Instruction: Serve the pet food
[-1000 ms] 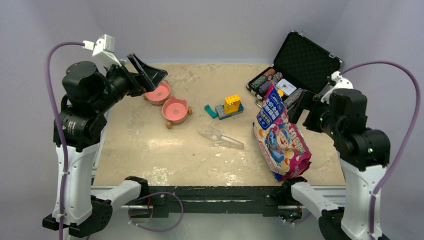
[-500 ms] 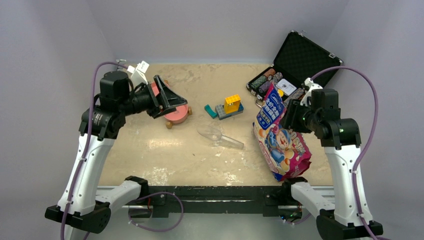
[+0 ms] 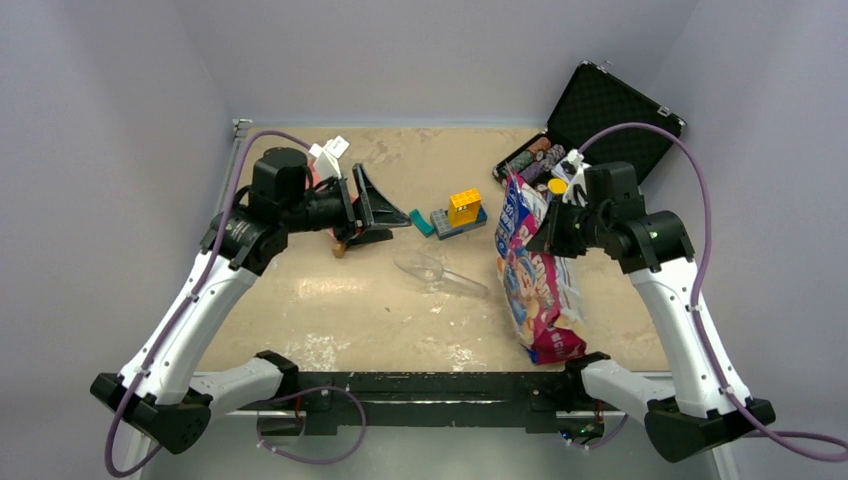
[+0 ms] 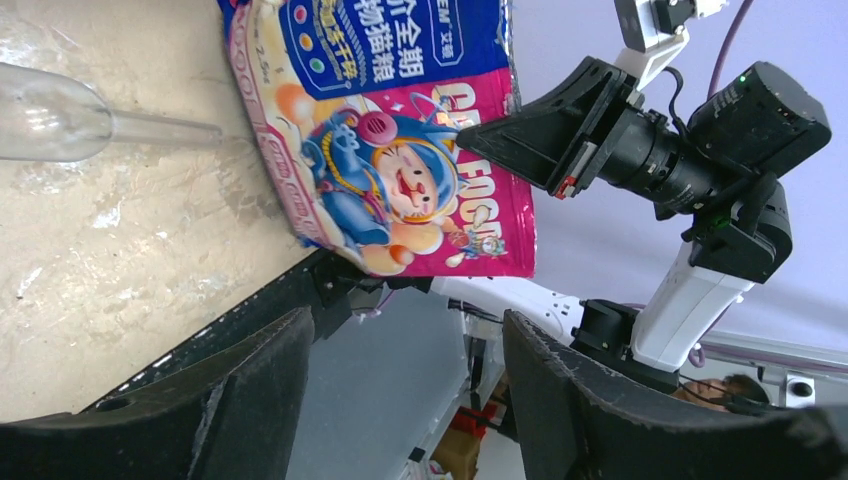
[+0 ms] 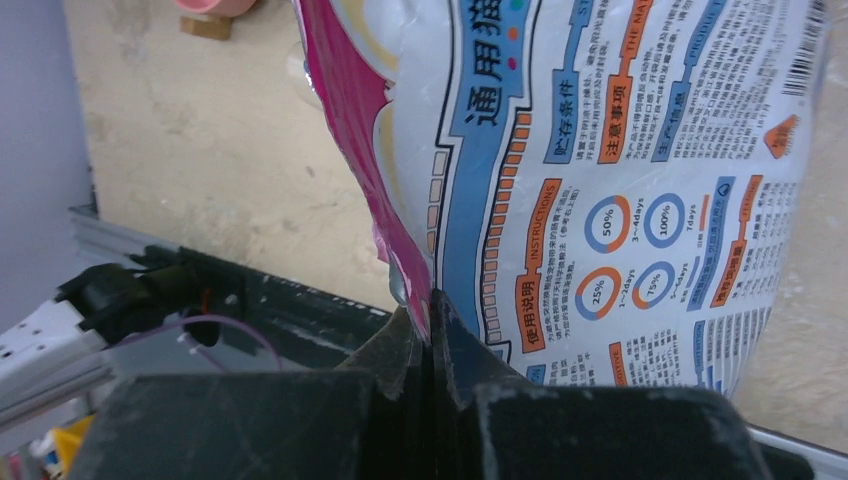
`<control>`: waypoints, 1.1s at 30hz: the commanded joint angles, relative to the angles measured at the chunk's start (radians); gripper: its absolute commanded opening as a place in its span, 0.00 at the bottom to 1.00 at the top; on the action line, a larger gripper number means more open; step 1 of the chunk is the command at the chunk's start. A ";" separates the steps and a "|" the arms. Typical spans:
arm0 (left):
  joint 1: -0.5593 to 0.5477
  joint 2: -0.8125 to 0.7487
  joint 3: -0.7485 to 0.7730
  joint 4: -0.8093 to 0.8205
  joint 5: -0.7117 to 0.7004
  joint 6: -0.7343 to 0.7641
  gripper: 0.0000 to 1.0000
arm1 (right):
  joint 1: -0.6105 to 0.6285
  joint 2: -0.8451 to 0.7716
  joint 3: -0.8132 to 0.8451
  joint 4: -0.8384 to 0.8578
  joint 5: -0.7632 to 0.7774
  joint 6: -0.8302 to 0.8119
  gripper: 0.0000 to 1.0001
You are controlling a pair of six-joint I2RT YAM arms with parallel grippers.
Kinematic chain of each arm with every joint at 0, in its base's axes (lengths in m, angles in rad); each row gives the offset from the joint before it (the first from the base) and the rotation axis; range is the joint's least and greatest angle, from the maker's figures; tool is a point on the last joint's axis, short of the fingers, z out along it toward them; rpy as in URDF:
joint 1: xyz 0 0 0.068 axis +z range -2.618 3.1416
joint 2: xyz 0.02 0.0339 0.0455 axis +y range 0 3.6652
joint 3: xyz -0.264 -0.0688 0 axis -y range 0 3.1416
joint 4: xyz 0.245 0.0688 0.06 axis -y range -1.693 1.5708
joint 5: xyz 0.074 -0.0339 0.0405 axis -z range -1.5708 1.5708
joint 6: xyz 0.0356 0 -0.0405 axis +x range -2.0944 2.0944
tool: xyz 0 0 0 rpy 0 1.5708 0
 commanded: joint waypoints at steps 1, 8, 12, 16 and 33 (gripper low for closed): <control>-0.059 0.049 0.072 0.092 0.005 -0.067 0.70 | 0.023 0.013 0.076 0.291 -0.181 0.156 0.00; -0.196 0.226 0.143 0.248 -0.035 -0.214 0.79 | 0.044 0.007 0.015 0.315 -0.263 0.109 0.00; -0.250 0.380 0.343 0.130 -0.110 -0.201 0.80 | 0.079 -0.044 -0.063 0.332 -0.273 0.074 0.00; -0.285 0.521 0.507 -0.049 -0.186 -0.155 0.79 | 0.118 -0.085 -0.095 0.328 -0.261 0.067 0.00; -0.359 0.788 0.752 -0.095 -0.213 -0.050 0.40 | 0.132 -0.188 -0.021 0.104 -0.089 0.061 0.37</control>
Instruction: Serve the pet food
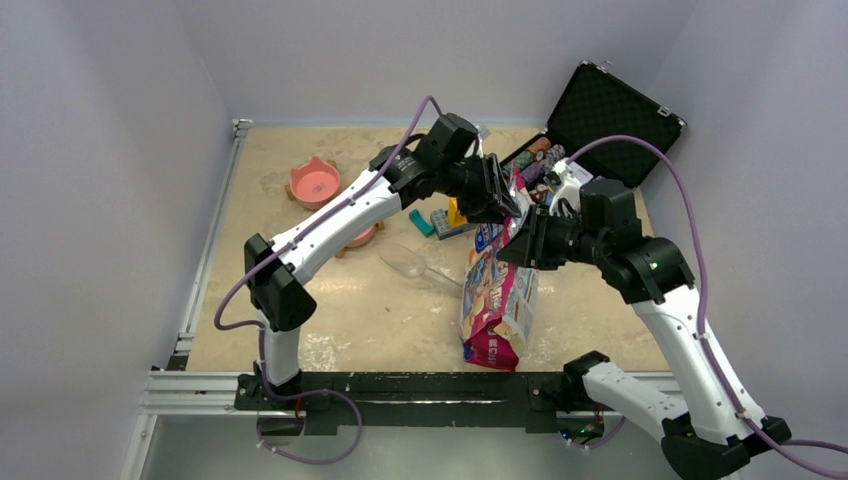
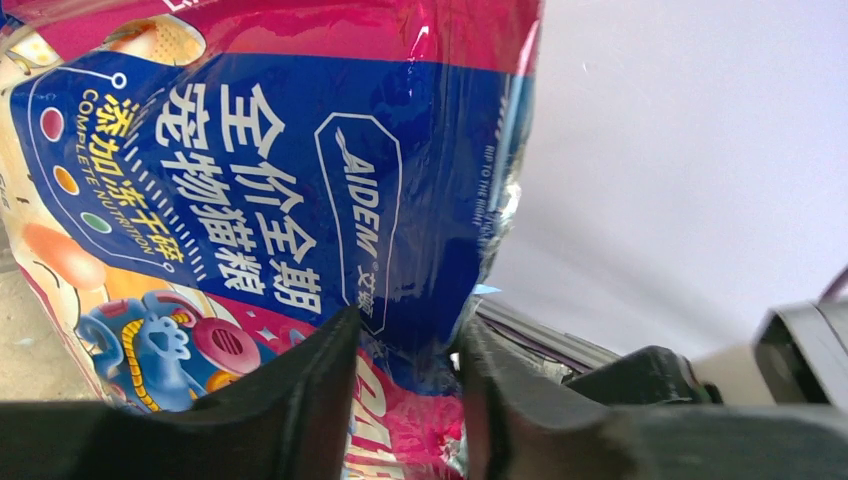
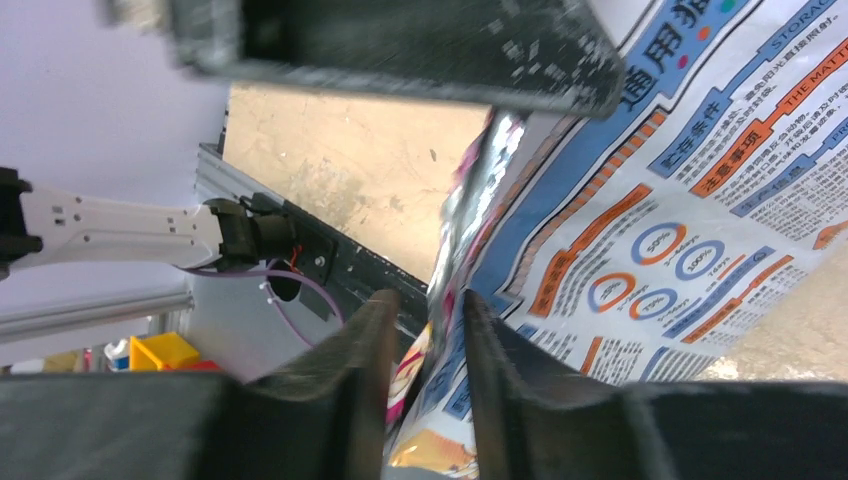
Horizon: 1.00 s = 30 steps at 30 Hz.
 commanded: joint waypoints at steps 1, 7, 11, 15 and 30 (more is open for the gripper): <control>-0.002 -0.005 0.061 -0.010 -0.006 0.037 0.37 | 0.015 -0.041 0.170 -0.136 0.114 -0.010 0.41; -0.002 -0.020 0.073 -0.006 0.016 0.030 0.28 | 0.014 0.049 0.325 -0.244 0.202 -0.041 0.39; -0.002 -0.017 0.093 -0.016 0.033 0.036 0.22 | 0.014 0.059 0.332 -0.218 0.195 -0.041 0.32; -0.001 -0.011 0.132 -0.047 0.061 0.068 0.33 | 0.014 0.068 0.316 -0.170 0.145 -0.033 0.32; 0.018 -0.074 0.159 -0.269 -0.085 0.281 0.34 | 0.015 0.140 0.325 -0.112 0.164 0.047 0.29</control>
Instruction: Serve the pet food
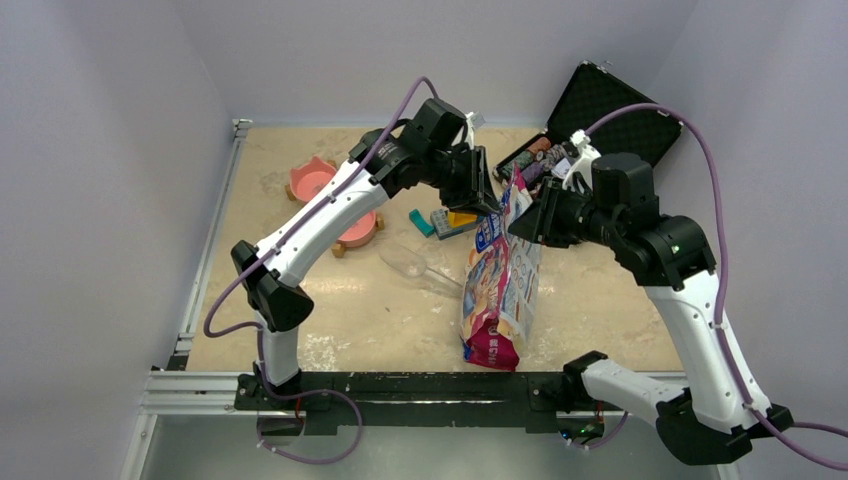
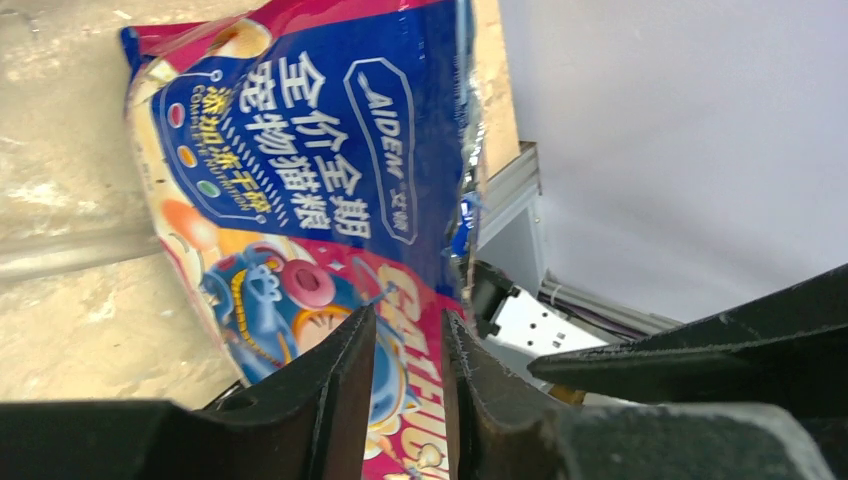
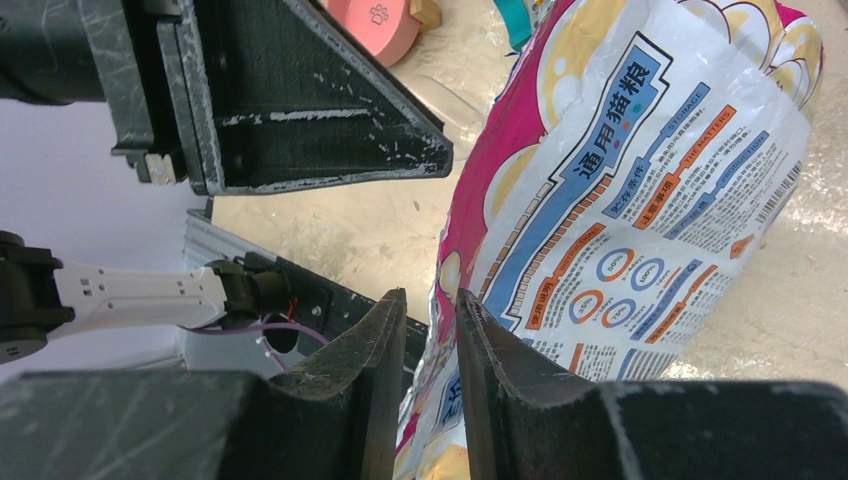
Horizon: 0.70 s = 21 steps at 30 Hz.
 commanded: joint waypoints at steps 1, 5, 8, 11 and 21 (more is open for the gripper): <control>0.004 -0.074 -0.022 -0.041 -0.042 0.061 0.33 | 0.003 0.039 0.021 0.043 -0.005 0.024 0.29; 0.005 -0.091 -0.043 -0.033 -0.049 0.073 0.33 | 0.002 0.048 0.005 0.052 -0.001 0.015 0.27; 0.006 -0.092 -0.040 -0.035 -0.037 0.079 0.41 | 0.003 0.045 -0.015 0.056 0.021 0.013 0.23; 0.006 -0.090 -0.042 -0.023 -0.006 0.079 0.46 | 0.002 0.035 -0.032 0.050 0.040 0.021 0.13; -0.004 -0.082 -0.086 0.047 0.103 0.043 0.50 | 0.002 0.023 -0.061 0.023 0.099 0.016 0.01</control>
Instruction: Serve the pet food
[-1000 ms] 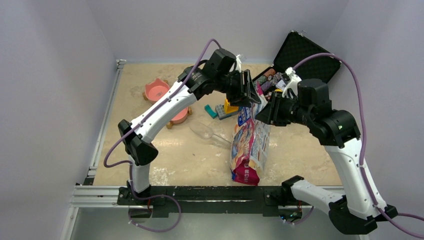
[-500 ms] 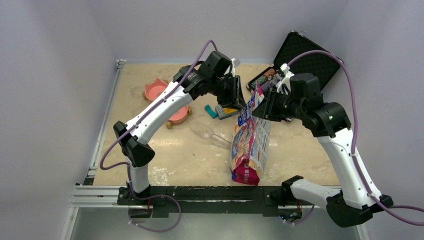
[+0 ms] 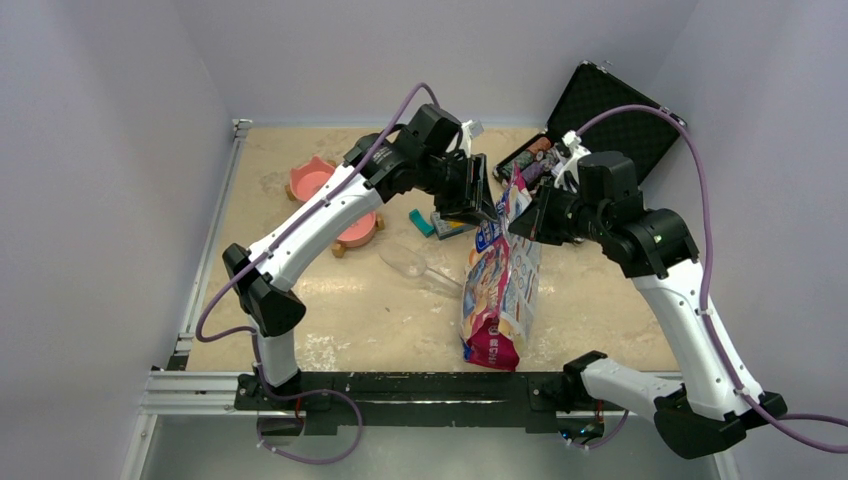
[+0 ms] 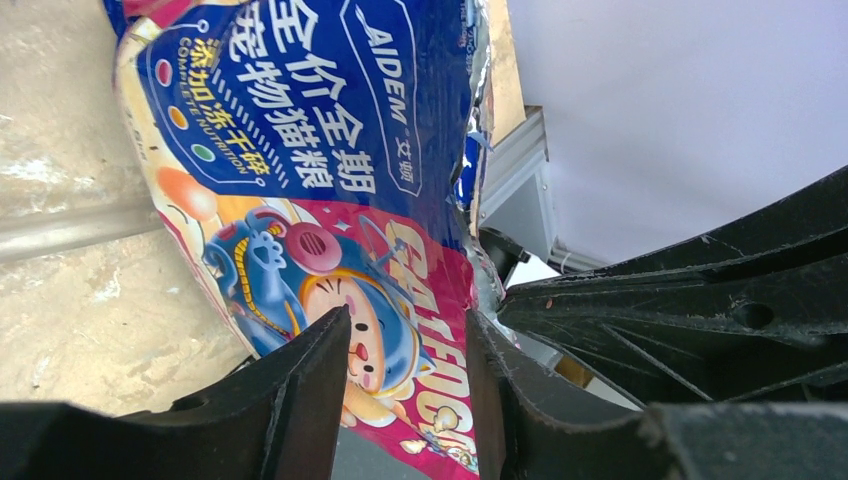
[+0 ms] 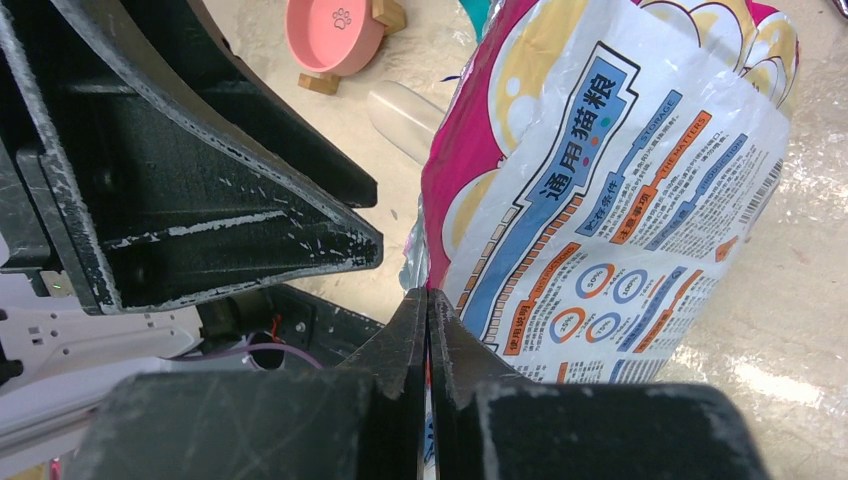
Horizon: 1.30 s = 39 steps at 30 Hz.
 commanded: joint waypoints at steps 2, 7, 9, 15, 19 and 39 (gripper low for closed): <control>-0.017 -0.017 0.000 0.065 0.091 -0.016 0.49 | 0.002 -0.017 -0.015 -0.007 0.053 -0.003 0.00; -0.023 -0.017 0.005 0.060 0.073 -0.016 0.51 | 0.001 -0.021 -0.038 0.008 0.021 -0.006 0.00; -0.024 -0.013 0.006 0.059 0.070 -0.018 0.51 | 0.002 -0.027 -0.048 0.019 0.013 -0.004 0.00; -0.032 0.005 0.021 0.019 0.021 -0.024 0.41 | 0.002 -0.030 -0.048 0.024 0.012 -0.007 0.00; -0.034 0.025 0.034 0.010 0.013 -0.027 0.39 | 0.001 -0.028 -0.050 0.028 0.004 -0.008 0.00; -0.033 0.040 0.144 -0.036 -0.145 -0.024 0.40 | 0.001 -0.030 -0.044 0.032 -0.012 -0.029 0.00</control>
